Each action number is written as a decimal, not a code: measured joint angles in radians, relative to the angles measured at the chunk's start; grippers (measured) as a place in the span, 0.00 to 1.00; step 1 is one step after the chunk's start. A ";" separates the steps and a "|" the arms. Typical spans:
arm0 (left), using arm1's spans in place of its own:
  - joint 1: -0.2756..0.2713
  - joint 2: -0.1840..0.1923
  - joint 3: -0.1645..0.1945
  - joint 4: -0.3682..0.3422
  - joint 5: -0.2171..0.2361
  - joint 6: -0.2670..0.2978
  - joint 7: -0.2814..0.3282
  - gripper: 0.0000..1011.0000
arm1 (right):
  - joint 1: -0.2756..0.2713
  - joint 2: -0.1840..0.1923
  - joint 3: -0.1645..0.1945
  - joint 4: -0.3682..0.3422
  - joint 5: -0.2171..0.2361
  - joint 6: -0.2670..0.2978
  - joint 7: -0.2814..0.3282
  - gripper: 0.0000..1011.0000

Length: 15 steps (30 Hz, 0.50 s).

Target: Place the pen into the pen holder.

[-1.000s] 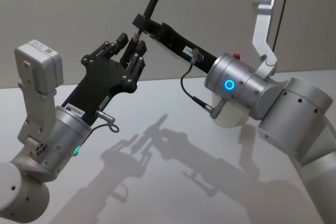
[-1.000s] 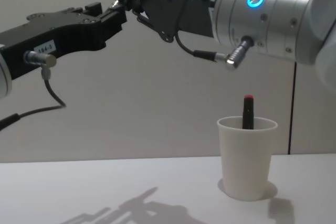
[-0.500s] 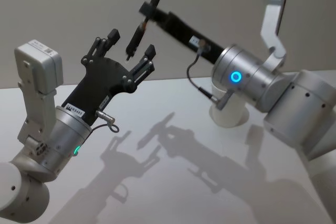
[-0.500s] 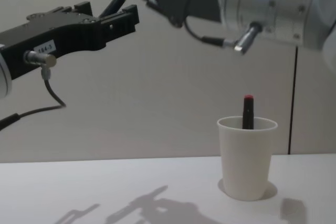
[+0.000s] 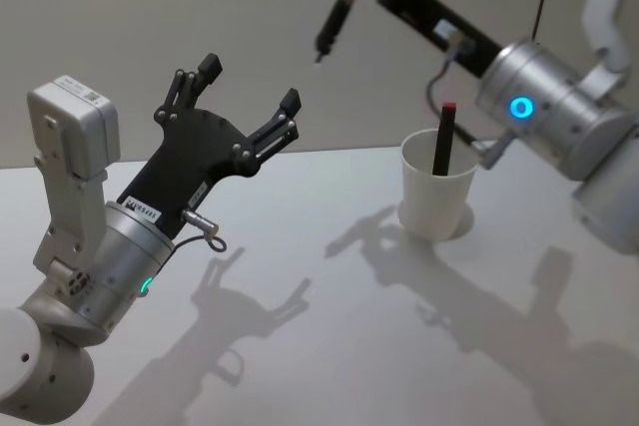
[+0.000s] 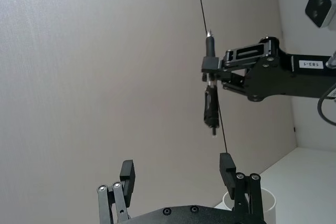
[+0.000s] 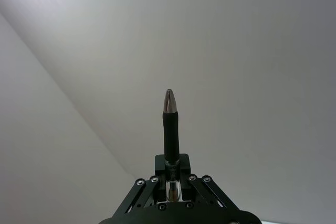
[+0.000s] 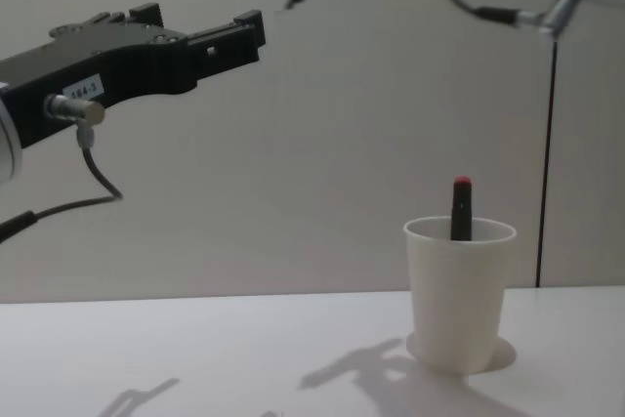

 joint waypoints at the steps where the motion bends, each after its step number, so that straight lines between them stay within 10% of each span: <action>1: 0.000 0.000 0.000 0.000 0.000 0.000 0.000 0.99 | -0.002 0.014 0.006 -0.012 -0.014 -0.003 -0.005 0.13; 15: 0.000 0.000 0.000 0.000 0.000 0.000 0.000 0.99 | -0.024 0.117 0.041 -0.087 -0.161 -0.017 -0.029 0.13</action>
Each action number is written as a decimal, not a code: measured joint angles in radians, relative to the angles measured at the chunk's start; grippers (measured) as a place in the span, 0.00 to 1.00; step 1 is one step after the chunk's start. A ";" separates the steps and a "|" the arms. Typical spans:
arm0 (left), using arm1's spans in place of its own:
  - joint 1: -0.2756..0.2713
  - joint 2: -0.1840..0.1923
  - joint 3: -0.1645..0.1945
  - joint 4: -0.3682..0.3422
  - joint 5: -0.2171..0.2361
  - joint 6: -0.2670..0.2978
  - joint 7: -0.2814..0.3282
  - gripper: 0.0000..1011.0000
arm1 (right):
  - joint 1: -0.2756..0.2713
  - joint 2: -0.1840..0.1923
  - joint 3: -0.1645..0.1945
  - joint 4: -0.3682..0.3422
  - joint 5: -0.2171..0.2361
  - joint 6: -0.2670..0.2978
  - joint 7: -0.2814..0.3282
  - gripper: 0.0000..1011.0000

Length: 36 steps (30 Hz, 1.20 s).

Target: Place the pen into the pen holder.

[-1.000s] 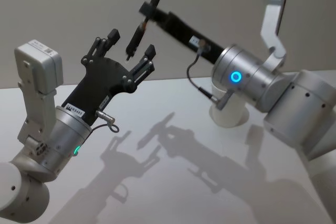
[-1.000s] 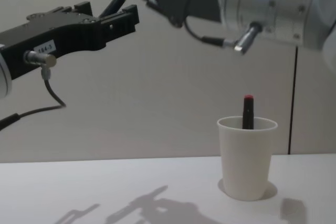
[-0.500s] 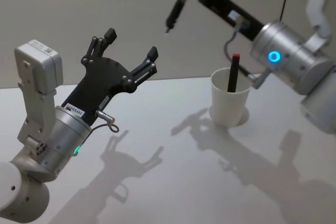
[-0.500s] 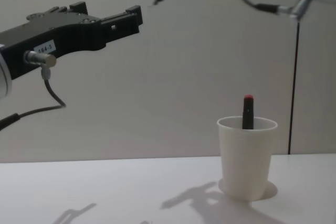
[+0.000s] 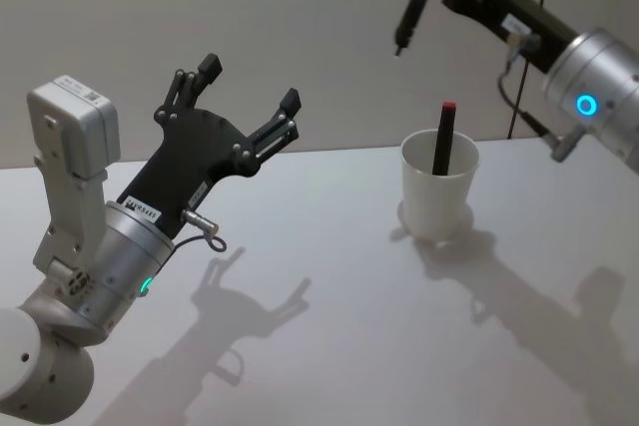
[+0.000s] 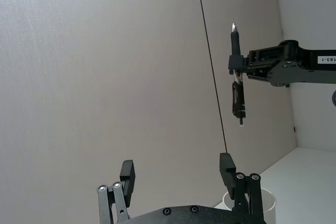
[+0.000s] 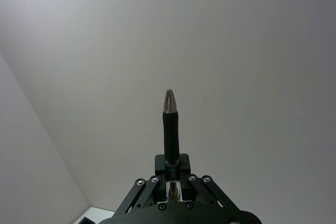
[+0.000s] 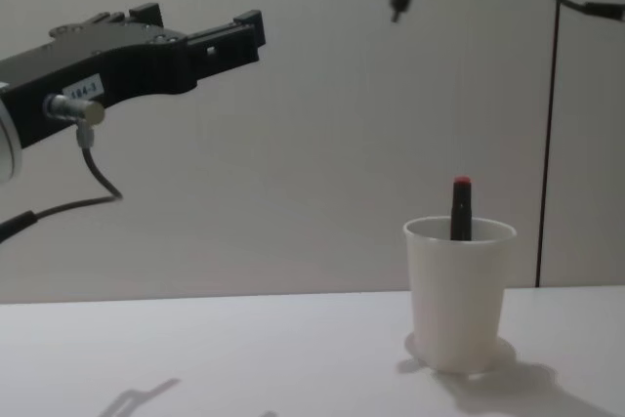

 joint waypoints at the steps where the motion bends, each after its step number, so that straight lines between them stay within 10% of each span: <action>1: 0.000 0.000 0.000 0.000 0.000 0.000 0.000 0.99 | -0.001 0.006 0.001 -0.003 -0.009 0.000 0.000 0.13; 21: 0.000 0.000 0.000 0.000 0.000 0.000 0.000 0.99 | -0.021 0.111 0.008 0.010 -0.285 -0.009 0.004 0.13; 36: 0.000 0.000 0.000 0.000 0.000 0.000 0.000 0.99 | -0.007 0.114 -0.031 0.177 -0.531 -0.054 0.016 0.13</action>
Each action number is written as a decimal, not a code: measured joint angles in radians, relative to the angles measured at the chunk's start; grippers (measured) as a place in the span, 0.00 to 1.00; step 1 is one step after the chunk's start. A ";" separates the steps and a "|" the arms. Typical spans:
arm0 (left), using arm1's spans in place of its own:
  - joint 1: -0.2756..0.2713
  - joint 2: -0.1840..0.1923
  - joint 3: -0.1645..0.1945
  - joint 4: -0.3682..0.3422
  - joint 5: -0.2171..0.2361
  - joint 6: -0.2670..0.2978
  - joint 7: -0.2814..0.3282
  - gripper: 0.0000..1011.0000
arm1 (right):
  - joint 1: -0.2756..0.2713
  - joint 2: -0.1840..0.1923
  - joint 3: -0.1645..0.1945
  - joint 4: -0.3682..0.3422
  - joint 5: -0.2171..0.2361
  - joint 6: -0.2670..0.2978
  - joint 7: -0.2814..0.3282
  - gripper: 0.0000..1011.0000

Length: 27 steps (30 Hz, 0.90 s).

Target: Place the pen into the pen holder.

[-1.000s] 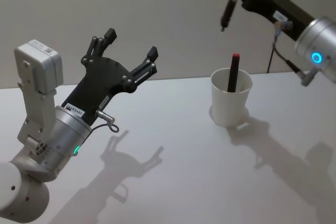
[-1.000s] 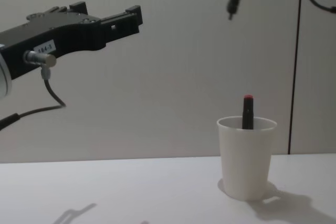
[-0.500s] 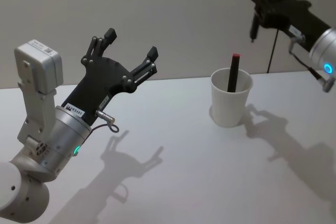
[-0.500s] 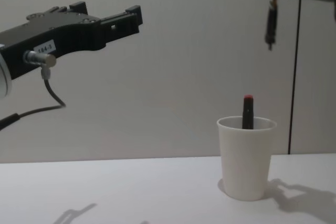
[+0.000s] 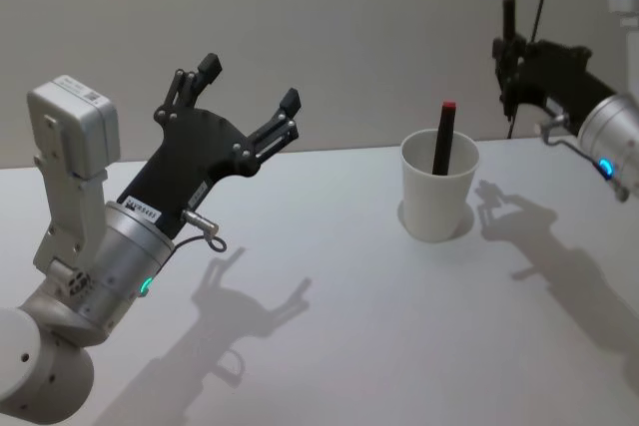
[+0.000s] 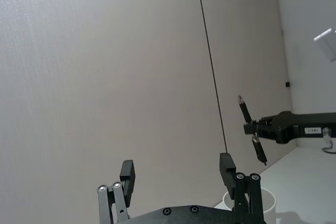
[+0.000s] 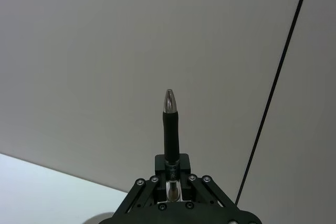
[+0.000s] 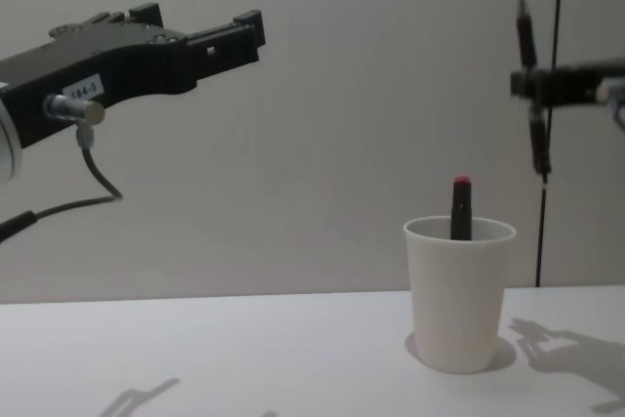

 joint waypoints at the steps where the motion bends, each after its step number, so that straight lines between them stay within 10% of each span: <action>1: 0.000 0.000 0.000 0.000 0.000 0.000 0.000 0.99 | 0.002 -0.002 -0.002 0.007 -0.010 -0.004 0.002 0.13; 27: 0.000 0.000 0.000 0.000 0.000 0.000 0.000 0.99 | 0.126 -0.106 -0.046 0.127 -0.109 -0.107 0.111 0.13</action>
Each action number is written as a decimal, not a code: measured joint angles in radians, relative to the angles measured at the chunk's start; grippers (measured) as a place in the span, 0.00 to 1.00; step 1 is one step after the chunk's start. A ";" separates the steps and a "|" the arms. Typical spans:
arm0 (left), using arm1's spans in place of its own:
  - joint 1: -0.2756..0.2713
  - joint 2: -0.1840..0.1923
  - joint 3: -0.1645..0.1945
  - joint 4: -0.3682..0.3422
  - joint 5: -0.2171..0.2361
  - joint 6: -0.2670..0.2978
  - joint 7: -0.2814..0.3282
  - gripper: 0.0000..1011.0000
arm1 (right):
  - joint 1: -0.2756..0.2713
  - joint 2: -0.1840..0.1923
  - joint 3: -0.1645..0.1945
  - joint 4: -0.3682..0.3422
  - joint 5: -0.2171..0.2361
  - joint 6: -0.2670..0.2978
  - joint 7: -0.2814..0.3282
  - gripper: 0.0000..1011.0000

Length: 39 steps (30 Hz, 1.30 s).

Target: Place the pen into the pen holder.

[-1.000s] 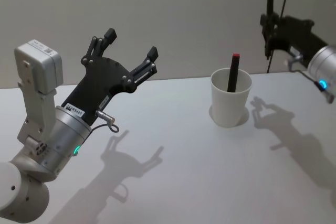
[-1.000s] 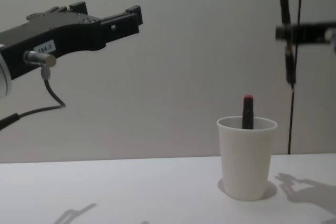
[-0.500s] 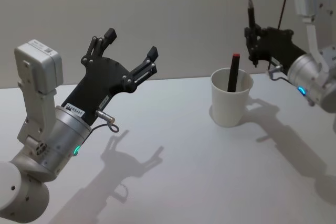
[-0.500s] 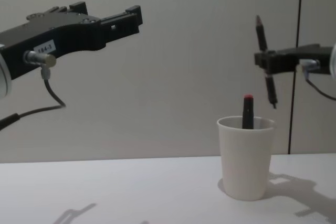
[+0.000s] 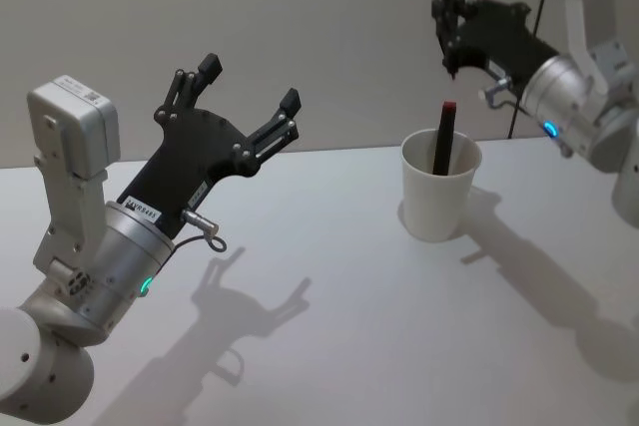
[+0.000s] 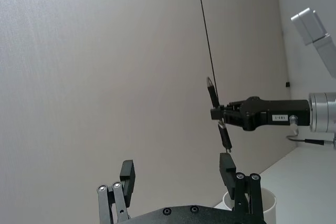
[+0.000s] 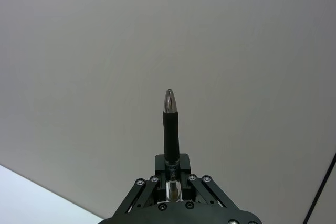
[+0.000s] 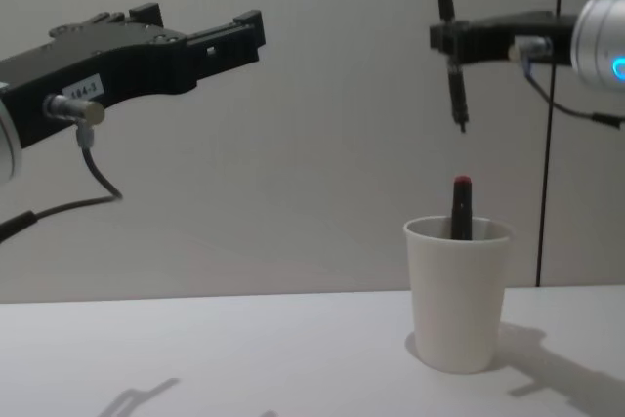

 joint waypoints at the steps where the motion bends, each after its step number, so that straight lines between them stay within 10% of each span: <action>1: 0.000 0.000 0.000 0.000 0.000 0.000 0.000 0.99 | 0.002 -0.001 0.001 -0.003 0.000 0.000 0.000 0.13; 39: 0.000 0.000 0.000 0.000 0.000 0.000 0.000 0.99 | -0.081 0.001 -0.035 -0.040 0.051 0.137 -0.015 0.13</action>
